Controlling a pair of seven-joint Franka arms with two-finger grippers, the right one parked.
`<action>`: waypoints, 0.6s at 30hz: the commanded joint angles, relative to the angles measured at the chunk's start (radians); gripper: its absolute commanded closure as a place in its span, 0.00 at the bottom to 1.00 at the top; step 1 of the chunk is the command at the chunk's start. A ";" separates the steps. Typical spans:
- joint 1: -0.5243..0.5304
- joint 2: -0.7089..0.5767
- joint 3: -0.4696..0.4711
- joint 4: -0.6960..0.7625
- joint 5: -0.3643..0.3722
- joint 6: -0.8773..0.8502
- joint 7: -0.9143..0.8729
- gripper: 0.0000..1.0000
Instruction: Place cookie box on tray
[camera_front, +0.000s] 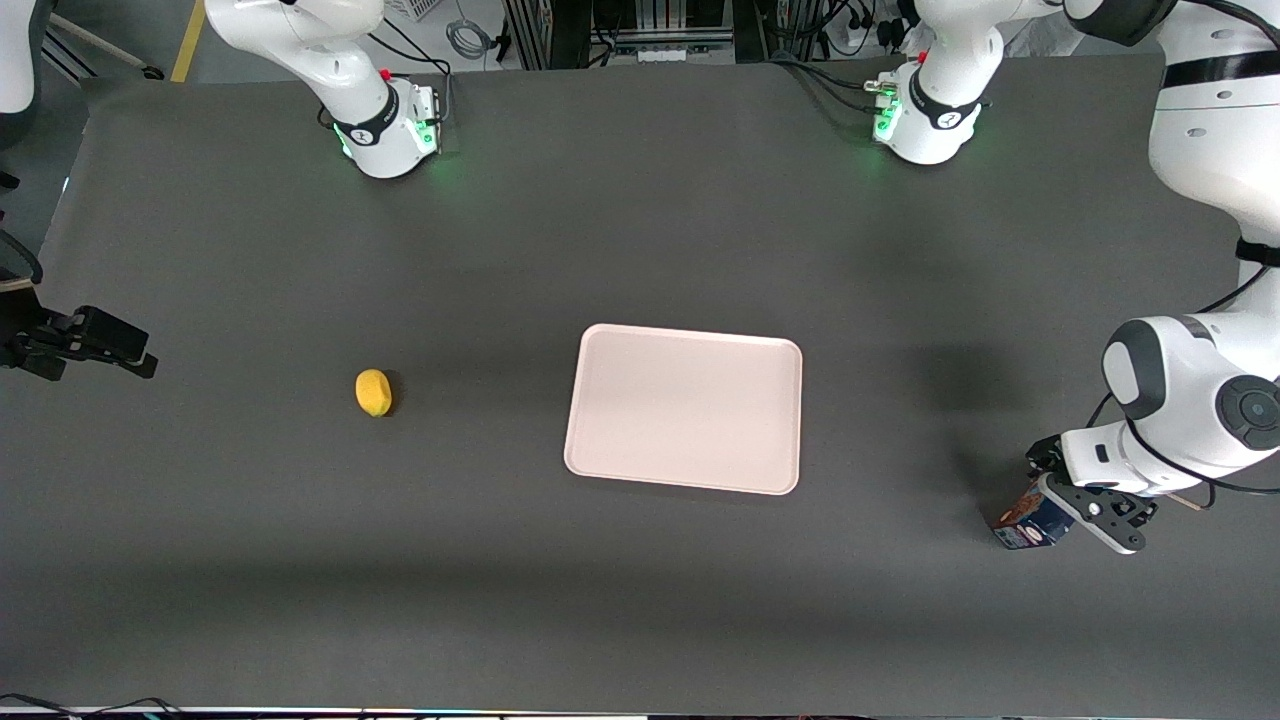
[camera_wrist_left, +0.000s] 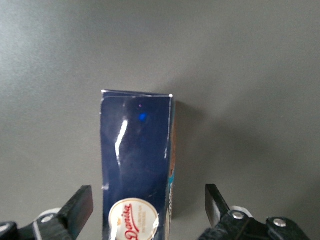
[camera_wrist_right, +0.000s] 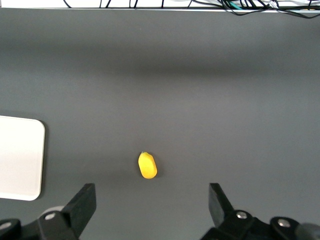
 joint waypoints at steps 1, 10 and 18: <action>0.001 0.020 0.001 0.017 -0.011 0.009 0.016 0.02; 0.001 0.020 0.001 0.017 -0.022 0.007 0.013 0.54; 0.001 0.020 0.001 0.023 -0.024 0.006 0.008 0.79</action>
